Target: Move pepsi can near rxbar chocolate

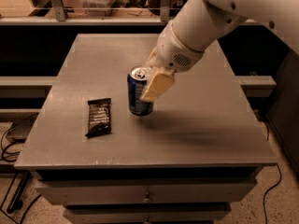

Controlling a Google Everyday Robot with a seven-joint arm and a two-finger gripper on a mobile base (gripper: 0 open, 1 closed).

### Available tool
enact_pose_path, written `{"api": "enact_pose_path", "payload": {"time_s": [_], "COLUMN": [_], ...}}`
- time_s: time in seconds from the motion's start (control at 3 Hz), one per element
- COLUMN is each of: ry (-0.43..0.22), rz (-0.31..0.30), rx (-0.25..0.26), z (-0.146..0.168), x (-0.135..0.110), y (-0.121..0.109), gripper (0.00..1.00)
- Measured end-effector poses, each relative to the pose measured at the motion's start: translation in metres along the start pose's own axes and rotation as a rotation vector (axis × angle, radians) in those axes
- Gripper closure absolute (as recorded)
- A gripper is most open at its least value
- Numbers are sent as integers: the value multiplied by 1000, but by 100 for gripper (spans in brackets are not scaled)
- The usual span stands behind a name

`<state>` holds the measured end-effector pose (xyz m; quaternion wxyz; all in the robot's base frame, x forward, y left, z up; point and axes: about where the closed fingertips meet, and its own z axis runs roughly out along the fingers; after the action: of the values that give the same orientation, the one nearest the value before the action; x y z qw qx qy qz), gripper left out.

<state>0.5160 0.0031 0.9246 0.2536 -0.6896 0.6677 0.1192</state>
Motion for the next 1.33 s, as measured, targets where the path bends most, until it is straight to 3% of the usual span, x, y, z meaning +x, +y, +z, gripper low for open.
{"api": "enact_pose_path", "payload": {"time_s": [1.0, 1.33], "ry": [-49, -49], "rz": [-61, -64], "rx": [-118, -125], "z": [57, 59], "x": [-29, -30], "y": [-4, -3], "gripper": [12, 0]}}
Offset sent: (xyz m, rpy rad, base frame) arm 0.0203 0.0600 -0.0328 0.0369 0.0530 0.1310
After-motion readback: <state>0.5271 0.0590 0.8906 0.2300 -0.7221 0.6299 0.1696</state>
